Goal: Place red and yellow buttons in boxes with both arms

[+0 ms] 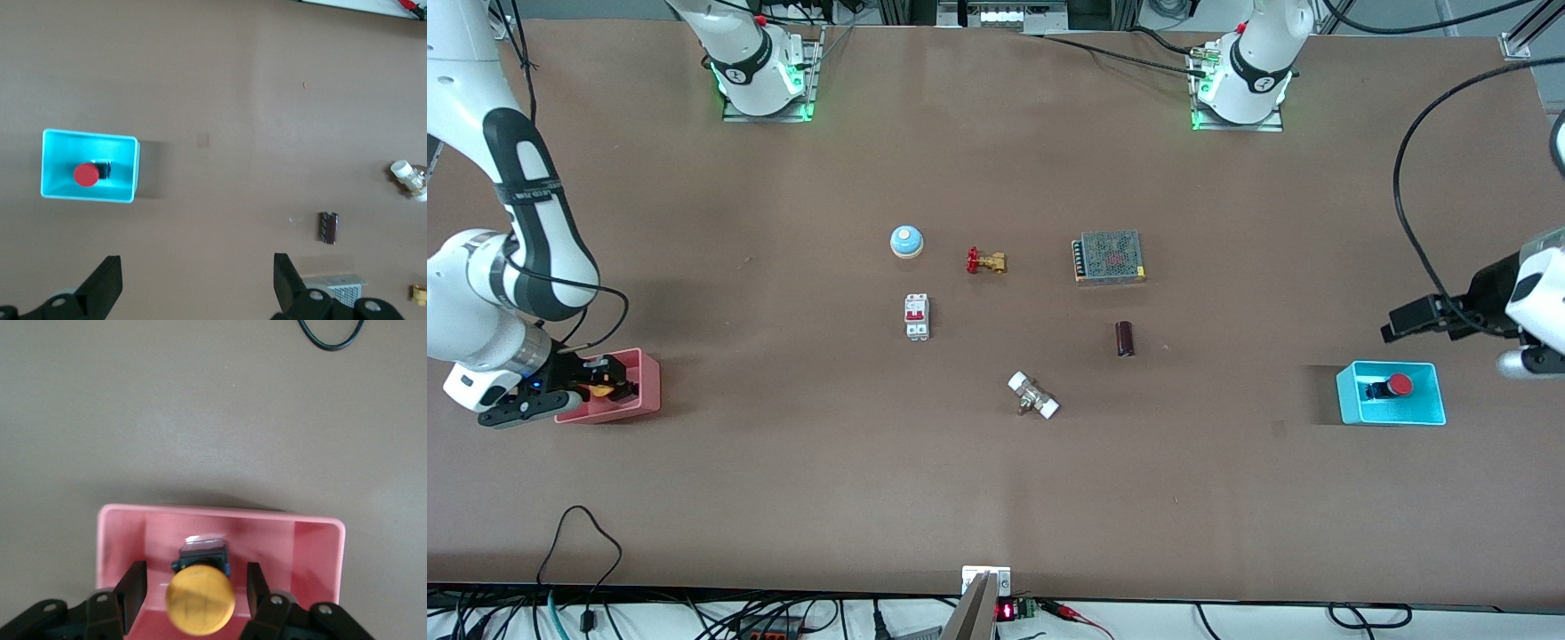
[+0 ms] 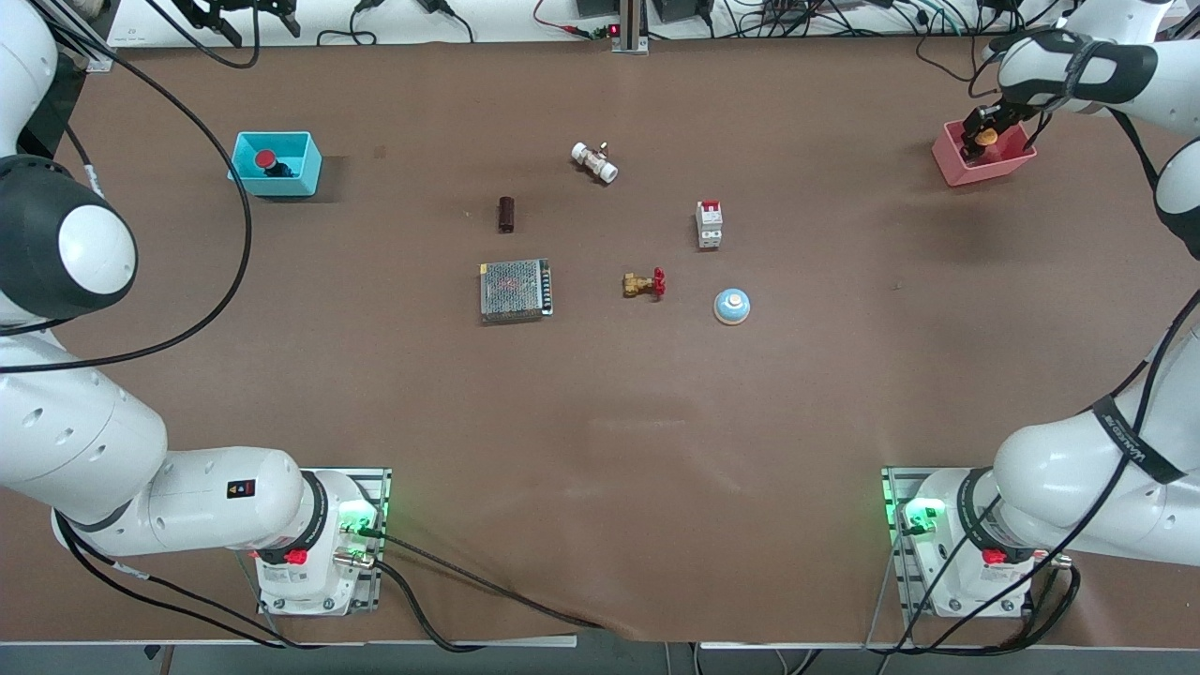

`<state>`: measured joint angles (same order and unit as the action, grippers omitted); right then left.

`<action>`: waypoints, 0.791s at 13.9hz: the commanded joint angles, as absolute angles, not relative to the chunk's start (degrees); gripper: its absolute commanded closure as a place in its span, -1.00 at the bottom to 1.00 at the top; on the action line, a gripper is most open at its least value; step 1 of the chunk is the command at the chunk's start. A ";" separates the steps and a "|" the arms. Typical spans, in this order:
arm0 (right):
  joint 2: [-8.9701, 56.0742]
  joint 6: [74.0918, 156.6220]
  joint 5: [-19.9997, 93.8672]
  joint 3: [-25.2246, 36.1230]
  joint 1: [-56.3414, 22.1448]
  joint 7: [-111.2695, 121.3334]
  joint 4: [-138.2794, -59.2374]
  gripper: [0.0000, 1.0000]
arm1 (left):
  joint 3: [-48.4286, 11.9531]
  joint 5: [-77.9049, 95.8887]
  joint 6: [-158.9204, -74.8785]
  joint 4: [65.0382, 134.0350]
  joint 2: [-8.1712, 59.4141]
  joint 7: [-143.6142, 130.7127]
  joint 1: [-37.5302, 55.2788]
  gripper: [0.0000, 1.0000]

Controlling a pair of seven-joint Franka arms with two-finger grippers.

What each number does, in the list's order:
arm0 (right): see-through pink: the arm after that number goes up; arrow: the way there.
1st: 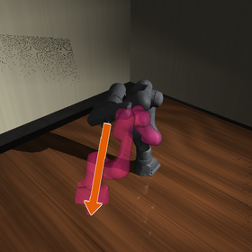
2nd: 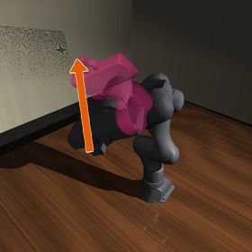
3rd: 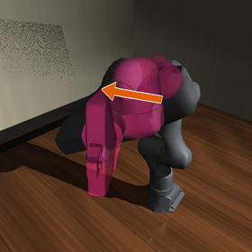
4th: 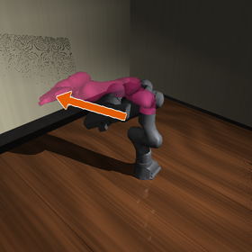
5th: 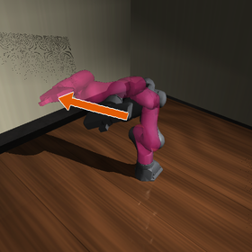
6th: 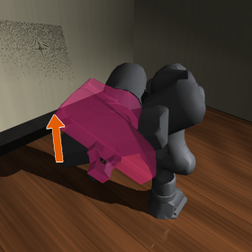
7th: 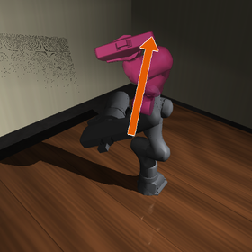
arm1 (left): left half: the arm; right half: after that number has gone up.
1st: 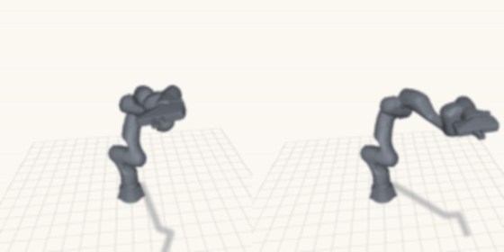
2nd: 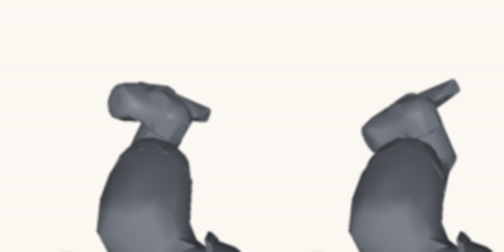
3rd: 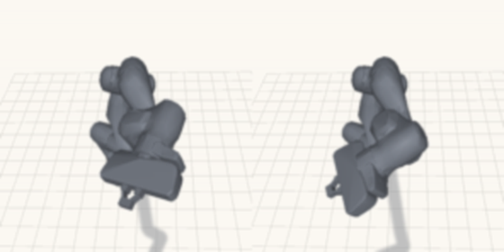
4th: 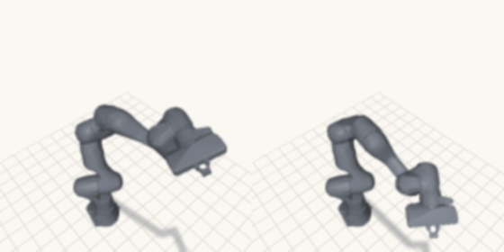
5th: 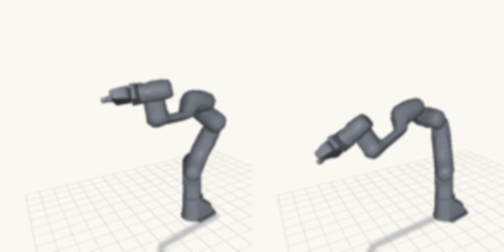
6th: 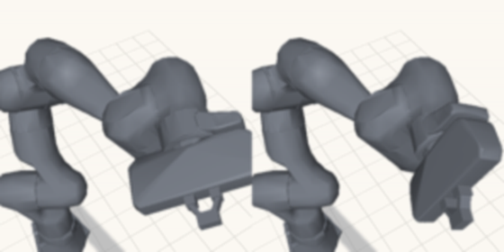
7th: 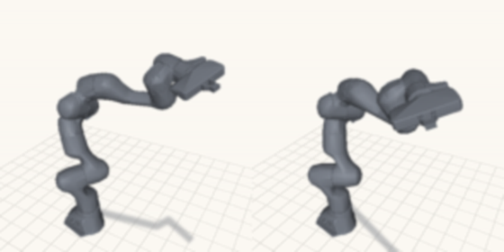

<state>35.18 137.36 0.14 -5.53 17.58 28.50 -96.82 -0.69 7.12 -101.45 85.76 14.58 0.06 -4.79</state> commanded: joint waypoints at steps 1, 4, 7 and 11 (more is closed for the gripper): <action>33.14 133.43 2.28 -6.15 18.02 29.36 -96.42 -0.37 | 2.55 7.48 -101.51 87.89 12.48 0.26 -1.32 -1.00; 29.72 124.84 1.94 -6.07 17.93 29.53 -93.88 -0.37 | 1.94 5.19 -102.74 88.51 12.13 0.26 -1.58 -1.00; 22.09 113.76 -1.04 -6.33 16.53 29.01 -92.37 -0.17 | -3.94 5.19 -103.10 88.51 12.04 -0.53 -7.37 -1.00; 13.11 100.31 -5.79 -7.98 8.37 9.28 -92.37 -0.04 | -4.57 3.96 -102.57 88.16 11.95 -2.81 -6.85 -1.00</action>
